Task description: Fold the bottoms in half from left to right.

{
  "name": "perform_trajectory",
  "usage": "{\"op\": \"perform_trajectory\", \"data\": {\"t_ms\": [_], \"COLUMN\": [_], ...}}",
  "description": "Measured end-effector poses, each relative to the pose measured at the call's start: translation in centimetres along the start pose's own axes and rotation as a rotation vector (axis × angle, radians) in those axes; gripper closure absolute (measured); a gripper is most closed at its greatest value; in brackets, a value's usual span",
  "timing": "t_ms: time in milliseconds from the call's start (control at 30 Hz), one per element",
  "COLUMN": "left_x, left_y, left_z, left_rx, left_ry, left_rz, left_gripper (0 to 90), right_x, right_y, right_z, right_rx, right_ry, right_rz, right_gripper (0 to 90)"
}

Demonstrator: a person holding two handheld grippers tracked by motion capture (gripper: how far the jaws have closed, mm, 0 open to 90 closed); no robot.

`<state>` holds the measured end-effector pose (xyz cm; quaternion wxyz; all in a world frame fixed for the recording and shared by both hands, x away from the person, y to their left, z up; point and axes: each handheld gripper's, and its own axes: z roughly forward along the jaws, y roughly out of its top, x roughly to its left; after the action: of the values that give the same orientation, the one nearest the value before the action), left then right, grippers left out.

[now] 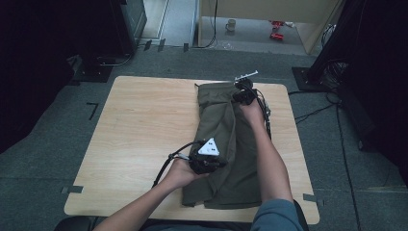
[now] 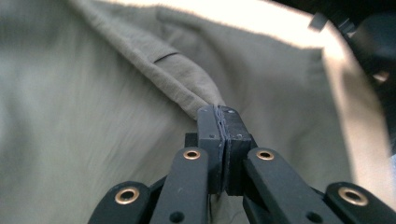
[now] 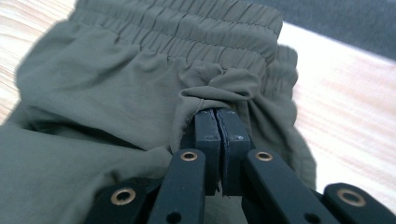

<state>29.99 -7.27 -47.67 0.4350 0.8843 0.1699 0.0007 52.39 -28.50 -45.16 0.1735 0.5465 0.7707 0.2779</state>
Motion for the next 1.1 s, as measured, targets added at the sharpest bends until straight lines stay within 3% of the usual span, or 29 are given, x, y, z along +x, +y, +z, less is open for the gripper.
{"op": "perform_trajectory", "data": {"t_ms": [100, 267, 367, 500, 600, 633, 833, 1033, 1067, 1100], "left_x": [0.7, 1.6, 2.2, 3.0, 3.3, 3.6, 6.1, 9.0, 9.0, 10.0], "left_y": [-1.1, -1.8, -2.3, -2.7, -2.8, -3.0, -4.3, -6.1, -6.1, -6.9], "left_z": [0.8, 1.2, 1.6, 1.3, 1.1, 0.7, -2.1, -5.8, -5.8, -7.0], "left_rx": [0.055, 0.087, 0.130, 0.113, 0.112, 0.121, 0.153, 0.175, 0.175, 0.170], "left_ry": [0.014, 0.018, 0.043, 0.012, 0.016, 0.022, 0.059, 0.135, 0.135, 0.165], "left_rz": [-0.014, -0.045, -0.057, -0.090, -0.076, -0.065, -0.085, -0.145, -0.145, -0.171], "left_gripper": [89.8, 89.5, 89.4, 89.4, 89.4, 89.4, 89.3, 89.2, 89.2, 89.2], "right_x": [0.0, 0.0, 0.1, 0.2, 0.3, 0.3, 0.8, 2.1, 2.1, 2.8], "right_y": [-0.5, -1.0, -1.3, -1.7, -1.9, -2.0, -2.1, -1.8, -1.8, -1.7], "right_z": [1.0, 2.4, 3.1, 3.5, 3.7, 3.8, 4.1, 4.7, 4.7, 5.0], "right_rx": [0.020, 0.052, 0.062, 0.030, 0.034, 0.031, 0.016, -0.005, -0.005, -0.015], "right_ry": [0.002, -0.004, -0.004, -0.013, -0.012, -0.011, 0.005, 0.018, 0.018, 0.020], "right_rz": [0.013, 0.027, 0.041, 0.033, 0.040, 0.040, 0.062, 0.041, 0.041, 0.020], "right_gripper": [88.3, 88.3, 88.3, 88.3, 88.3, 88.3, 88.2, 88.2, 88.2, 88.1]}}
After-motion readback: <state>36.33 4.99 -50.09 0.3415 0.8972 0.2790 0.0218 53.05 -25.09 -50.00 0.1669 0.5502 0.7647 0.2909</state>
